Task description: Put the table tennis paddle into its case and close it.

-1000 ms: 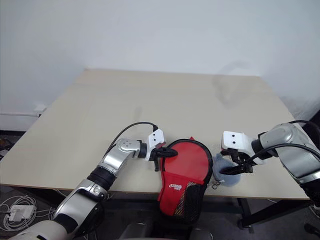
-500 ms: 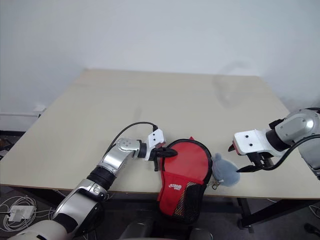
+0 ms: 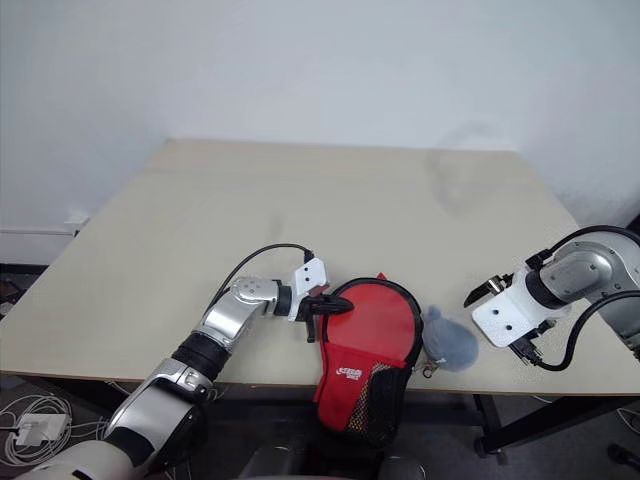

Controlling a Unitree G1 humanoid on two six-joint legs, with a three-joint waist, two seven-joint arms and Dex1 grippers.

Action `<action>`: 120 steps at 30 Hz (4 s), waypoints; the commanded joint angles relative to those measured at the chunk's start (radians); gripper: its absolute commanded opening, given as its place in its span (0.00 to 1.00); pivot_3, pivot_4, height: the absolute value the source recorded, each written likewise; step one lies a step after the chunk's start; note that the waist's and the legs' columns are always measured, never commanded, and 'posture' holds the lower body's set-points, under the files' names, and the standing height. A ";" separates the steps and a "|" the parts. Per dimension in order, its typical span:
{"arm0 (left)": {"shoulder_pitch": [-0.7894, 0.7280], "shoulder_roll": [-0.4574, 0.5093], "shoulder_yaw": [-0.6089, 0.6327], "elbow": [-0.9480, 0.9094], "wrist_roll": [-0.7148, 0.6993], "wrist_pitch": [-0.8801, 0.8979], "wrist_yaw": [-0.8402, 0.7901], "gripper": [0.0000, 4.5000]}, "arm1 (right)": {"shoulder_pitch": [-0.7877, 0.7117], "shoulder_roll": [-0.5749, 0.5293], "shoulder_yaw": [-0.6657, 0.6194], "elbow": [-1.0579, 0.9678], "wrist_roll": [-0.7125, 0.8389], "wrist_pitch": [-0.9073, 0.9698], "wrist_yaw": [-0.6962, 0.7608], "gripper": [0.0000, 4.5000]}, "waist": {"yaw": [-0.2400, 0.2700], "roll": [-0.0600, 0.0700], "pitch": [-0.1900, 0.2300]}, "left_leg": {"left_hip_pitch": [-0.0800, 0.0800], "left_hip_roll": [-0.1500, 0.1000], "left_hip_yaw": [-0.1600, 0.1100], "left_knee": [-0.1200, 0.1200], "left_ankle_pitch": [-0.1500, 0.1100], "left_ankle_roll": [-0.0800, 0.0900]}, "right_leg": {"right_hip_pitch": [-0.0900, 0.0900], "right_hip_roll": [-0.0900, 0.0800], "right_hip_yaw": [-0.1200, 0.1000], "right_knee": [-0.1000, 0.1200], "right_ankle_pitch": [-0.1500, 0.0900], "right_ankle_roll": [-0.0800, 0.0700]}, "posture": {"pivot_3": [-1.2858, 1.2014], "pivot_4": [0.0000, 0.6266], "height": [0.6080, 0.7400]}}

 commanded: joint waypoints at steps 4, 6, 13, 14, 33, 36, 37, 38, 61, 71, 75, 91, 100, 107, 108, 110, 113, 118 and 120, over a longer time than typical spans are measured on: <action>0.035 0.005 -0.039 0.046 0.043 0.030 -0.010 0.00 | -0.137 0.015 0.015 0.138 0.006 -0.552 -0.138 0.81 | -0.011 0.000 0.000 | 0.001 0.000 0.002 -0.001 0.001 -0.002 | 0.000 0.000 -0.001 0.000 0.000 0.000 | 0.52 0.00 0.74; 0.036 0.005 -0.039 0.046 0.043 0.029 -0.011 0.00 | -0.174 0.013 0.036 0.185 -0.008 -0.647 -0.172 0.81 | -0.014 0.001 0.000 | 0.001 0.000 0.003 -0.001 0.001 -0.002 | 0.000 0.000 -0.001 0.001 0.001 -0.001 | 0.52 0.00 0.74; 0.022 -0.010 -0.037 0.075 0.044 0.019 -0.010 0.00 | -0.243 0.031 0.097 0.278 -0.163 -0.936 -0.282 0.81 | -0.015 0.001 -0.001 | 0.002 0.000 0.006 -0.002 0.002 -0.004 | 0.000 0.000 0.001 0.001 0.002 0.000 | 0.52 0.00 0.74; 0.021 -0.014 -0.037 0.077 0.045 0.019 -0.009 0.00 | -0.248 0.044 0.101 0.291 -0.193 -0.948 -0.297 0.81 | -0.015 0.001 -0.001 | 0.002 0.000 0.007 -0.002 0.003 -0.005 | 0.000 0.000 0.001 0.001 0.003 0.000 | 0.52 0.00 0.74; 0.029 -0.033 -0.035 0.055 0.045 0.007 -0.020 0.00 | -0.173 0.141 0.112 0.300 -0.491 -0.880 -0.581 0.81 | -0.015 0.002 -0.001 | 0.002 0.000 0.009 -0.007 0.011 -0.018 | -0.005 0.000 0.003 0.004 0.008 -0.003 | 0.52 0.00 0.74; 0.020 -0.046 -0.037 0.067 0.045 -0.013 -0.028 0.00 | -0.163 0.125 0.144 0.281 -0.455 -0.837 -0.579 0.81 | -0.016 0.002 -0.001 | 0.002 0.000 0.008 -0.007 0.011 -0.018 | -0.005 0.000 0.003 0.004 0.008 -0.003 | 0.52 0.00 0.74; 0.016 -0.051 -0.039 0.073 0.048 -0.017 -0.029 0.00 | -0.160 0.118 0.156 0.274 -0.441 -0.823 -0.573 0.81 | -0.015 0.002 -0.001 | 0.002 0.000 0.008 -0.007 0.011 -0.018 | -0.005 0.000 0.003 0.003 0.008 -0.003 | 0.52 0.00 0.74; 0.011 -0.056 -0.039 0.080 0.050 -0.018 -0.029 0.00 | -0.160 0.108 0.171 0.266 -0.424 -0.811 -0.566 0.81 | -0.016 0.002 -0.001 | 0.002 0.000 0.008 -0.007 0.011 -0.018 | -0.005 0.000 0.003 0.003 0.008 -0.003 | 0.52 0.00 0.74; -0.016 -0.079 -0.029 0.159 0.079 -0.067 -0.038 0.00 | 0.041 -0.189 0.367 -0.313 0.424 -0.293 -0.029 0.03 | 0.007 0.003 -0.001 | 0.001 0.000 0.005 0.003 -0.001 0.001 | 0.001 -0.003 0.003 -0.002 0.008 0.002 | 0.52 0.00 0.74; -0.011 -0.077 -0.037 0.147 0.080 -0.067 -0.051 0.00 | 0.070 -0.077 0.293 -0.319 0.428 -0.217 0.070 0.03 | 0.015 0.002 0.000 | 0.000 0.000 0.005 0.005 -0.003 0.005 | 0.002 -0.002 0.002 -0.003 0.006 0.005 | 0.52 0.00 0.74; -0.024 -0.088 -0.042 0.158 0.081 -0.071 -0.056 0.00 | 0.075 -0.046 0.264 -0.324 0.412 -0.185 0.088 0.03 | 0.016 0.002 -0.001 | 0.000 0.000 0.005 0.005 -0.003 0.005 | 0.002 -0.002 0.002 -0.003 0.006 0.005 | 0.52 0.00 0.74; -0.017 -0.116 -0.053 0.222 0.089 -0.121 -0.074 0.00 | 0.255 -0.091 0.184 -0.479 0.425 -0.133 0.126 0.03 | 0.020 0.002 -0.001 | 0.000 -0.001 0.005 0.005 -0.003 0.005 | 0.003 -0.003 0.002 -0.003 0.006 0.006 | 0.52 0.00 0.74; -0.013 -0.113 -0.057 0.211 0.091 -0.112 -0.078 0.00 | 0.320 -0.113 0.179 -0.551 0.446 -0.155 0.164 0.03 | 0.021 0.002 -0.001 | 0.000 -0.001 0.003 0.004 -0.005 0.007 | 0.006 -0.003 0.001 -0.009 0.005 0.006 | 0.52 0.00 0.74; -0.012 -0.112 -0.058 0.205 0.092 -0.101 -0.075 0.00 | 0.372 -0.097 0.183 -0.616 0.416 -0.129 0.146 0.03 | 0.020 0.002 -0.001 | 0.001 -0.003 0.001 0.003 -0.007 0.005 | 0.010 -0.003 -0.001 -0.018 0.007 0.010 | 0.52 0.00 0.74; -0.012 -0.112 -0.058 0.206 0.091 -0.098 -0.073 0.00 | 0.379 -0.093 0.184 -0.622 0.410 -0.125 0.141 0.03 | 0.020 0.001 -0.001 | 0.001 -0.003 0.001 0.003 -0.007 0.005 | 0.010 -0.003 -0.001 -0.018 0.008 0.010 | 0.52 0.00 0.74; -0.013 -0.112 -0.057 0.207 0.091 -0.096 -0.071 0.00 | 0.392 -0.085 0.181 -0.637 0.402 -0.110 0.128 0.03 | 0.020 0.001 -0.001 | 0.001 -0.003 0.001 0.003 -0.007 0.005 | 0.011 -0.003 -0.001 -0.018 0.008 0.010 | 0.52 0.00 0.74; -0.019 -0.114 -0.054 0.212 0.091 -0.090 -0.063 0.00 | 0.410 -0.085 0.167 -0.643 0.385 -0.095 0.114 0.03 | 0.020 0.001 -0.001 | 0.001 -0.003 0.001 0.003 -0.007 0.005 | 0.011 -0.003 -0.001 -0.018 0.008 0.010 | 0.52 0.00 0.74; -0.031 -0.121 -0.044 0.222 0.089 -0.077 -0.041 0.00 | 0.382 -0.080 0.122 -0.613 0.381 -0.025 0.096 0.03 | 0.019 0.001 -0.001 | 0.001 -0.003 0.001 0.003 -0.007 0.005 | 0.011 -0.002 0.000 -0.018 0.008 0.011 | 0.52 0.00 0.74; -0.036 -0.122 -0.039 0.226 0.087 -0.080 -0.033 0.00 | 0.337 -0.063 0.108 -0.578 0.382 0.006 0.103 0.19 | 0.018 0.001 -0.001 | 0.002 -0.003 0.001 0.003 -0.006 0.005 | 0.011 -0.002 0.000 -0.018 0.008 0.011 | 0.52 0.00 0.74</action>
